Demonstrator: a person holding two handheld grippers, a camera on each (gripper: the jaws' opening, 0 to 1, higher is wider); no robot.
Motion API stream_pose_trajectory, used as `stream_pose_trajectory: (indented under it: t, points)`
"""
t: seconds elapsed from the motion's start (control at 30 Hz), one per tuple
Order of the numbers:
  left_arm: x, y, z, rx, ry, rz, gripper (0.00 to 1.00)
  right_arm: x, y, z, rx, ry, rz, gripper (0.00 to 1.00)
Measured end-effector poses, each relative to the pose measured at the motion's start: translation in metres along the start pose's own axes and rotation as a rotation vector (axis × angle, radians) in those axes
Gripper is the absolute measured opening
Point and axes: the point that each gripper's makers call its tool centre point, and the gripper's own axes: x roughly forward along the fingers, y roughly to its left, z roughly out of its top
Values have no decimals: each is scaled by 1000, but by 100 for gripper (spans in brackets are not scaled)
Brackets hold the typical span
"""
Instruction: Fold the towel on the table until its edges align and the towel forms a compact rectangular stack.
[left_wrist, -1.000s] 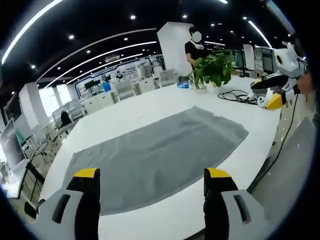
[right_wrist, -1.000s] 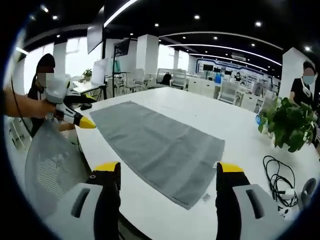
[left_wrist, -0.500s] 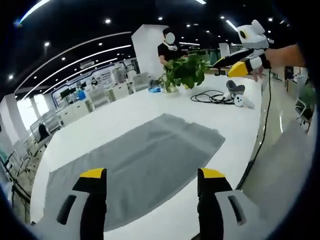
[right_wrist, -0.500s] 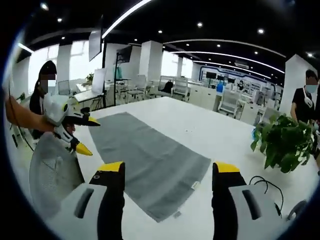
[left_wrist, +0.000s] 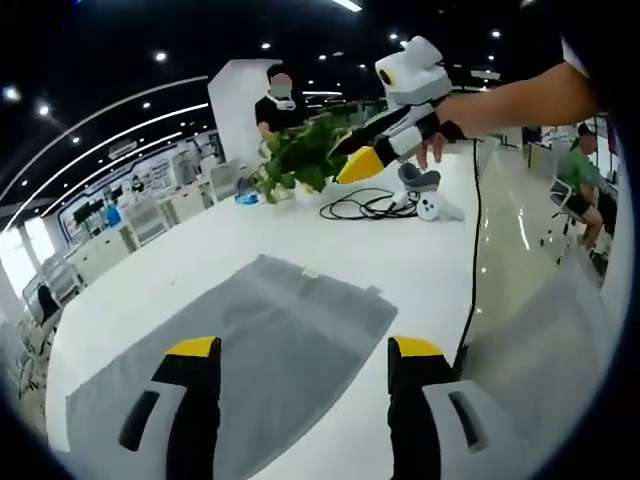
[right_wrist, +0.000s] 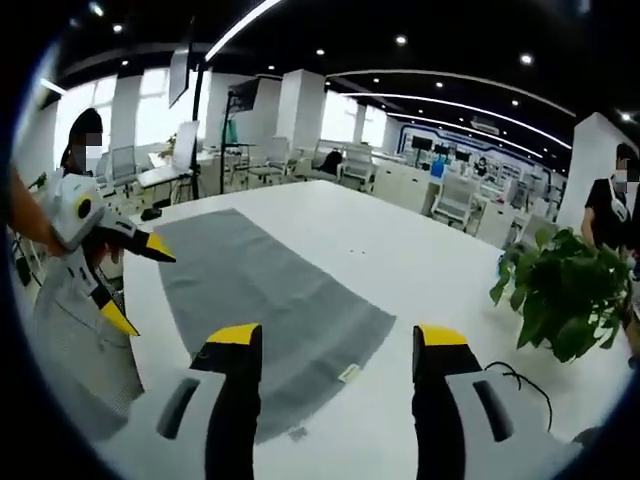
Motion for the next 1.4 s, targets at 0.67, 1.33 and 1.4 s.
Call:
stream_pose_trajectory:
  t: [0.67, 1.33, 1.4]
  points:
    - [63, -59, 7, 45, 18, -151, 52, 82, -61, -20, 159, 11, 17, 48]
    - [129, -106, -18, 120, 119, -248, 31, 162, -106, -79, 307, 82, 40, 33]
    - [134, -108, -25, 136, 151, -261, 29, 173, -109, -81, 330, 74, 53, 32]
